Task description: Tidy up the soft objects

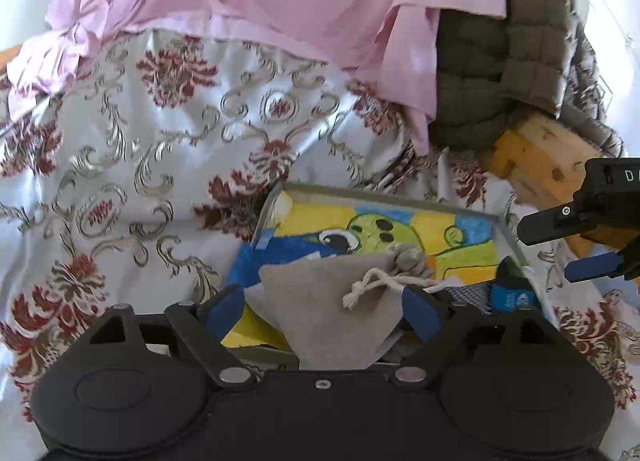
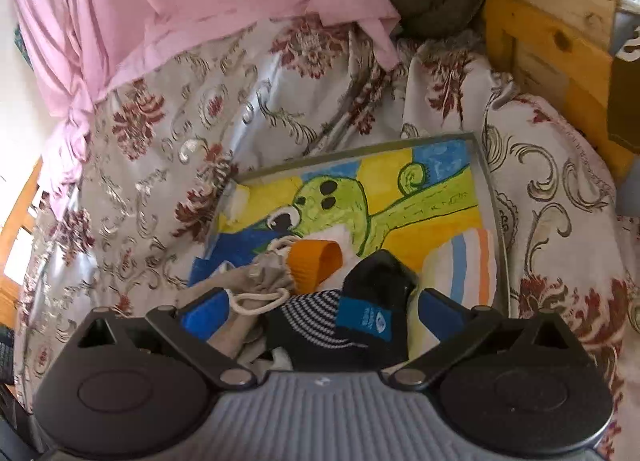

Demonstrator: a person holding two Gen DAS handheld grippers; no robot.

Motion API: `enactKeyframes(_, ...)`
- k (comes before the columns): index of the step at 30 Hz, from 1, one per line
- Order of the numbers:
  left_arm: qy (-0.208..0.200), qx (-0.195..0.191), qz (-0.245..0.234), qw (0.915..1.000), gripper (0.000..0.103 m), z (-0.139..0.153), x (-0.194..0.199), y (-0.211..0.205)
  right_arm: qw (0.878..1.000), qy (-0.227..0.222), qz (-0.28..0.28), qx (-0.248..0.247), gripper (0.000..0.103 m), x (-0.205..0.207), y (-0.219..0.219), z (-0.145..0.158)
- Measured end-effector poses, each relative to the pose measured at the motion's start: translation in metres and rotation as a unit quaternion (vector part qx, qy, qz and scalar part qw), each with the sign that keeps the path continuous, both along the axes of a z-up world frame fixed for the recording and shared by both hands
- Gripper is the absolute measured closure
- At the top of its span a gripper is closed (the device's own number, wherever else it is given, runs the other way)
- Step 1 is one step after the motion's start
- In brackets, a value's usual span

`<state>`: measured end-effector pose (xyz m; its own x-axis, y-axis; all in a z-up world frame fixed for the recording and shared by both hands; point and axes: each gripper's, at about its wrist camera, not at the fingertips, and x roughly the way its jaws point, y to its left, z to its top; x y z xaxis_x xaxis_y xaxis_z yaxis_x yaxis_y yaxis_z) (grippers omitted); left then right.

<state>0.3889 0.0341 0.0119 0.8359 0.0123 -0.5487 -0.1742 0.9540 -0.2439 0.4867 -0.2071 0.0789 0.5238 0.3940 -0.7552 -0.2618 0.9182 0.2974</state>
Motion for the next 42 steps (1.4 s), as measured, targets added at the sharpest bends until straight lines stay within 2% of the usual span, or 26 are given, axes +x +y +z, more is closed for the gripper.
enactKeyframes(13, -0.051, 0.007, -0.01, 0.9986, 0.007, 0.058, -0.074, 0.002, 0.991, -0.129, -0.001, -0.035, 0.0, -0.122, -0.003, 0.049)
enactKeyframes(22, -0.071, 0.002, -0.003, 0.9975, 0.003, 0.075, -0.139, 0.007, 0.981, -0.191, -0.026, -0.031, 0.0, -0.204, -0.007, 0.061)
enactKeyframes(31, -0.096, 0.022, -0.005, 0.9951, 0.001, 0.063, -0.207, 0.007, 0.97, -0.231, -0.067, -0.024, 0.0, -0.279, -0.004, 0.03)
enactKeyframes(36, -0.106, 0.04, -0.004, 0.9936, 0.001, 0.048, -0.236, 0.007, 0.966, -0.24, -0.096, -0.027, 0.0, -0.31, -0.007, 0.0)
enactKeyframes(42, -0.113, 0.04, 0.006, 0.9927, 0.001, 0.026, -0.26, 0.008, 0.962, -0.24, -0.124, -0.029, 0.0, -0.335, -0.011, -0.034)
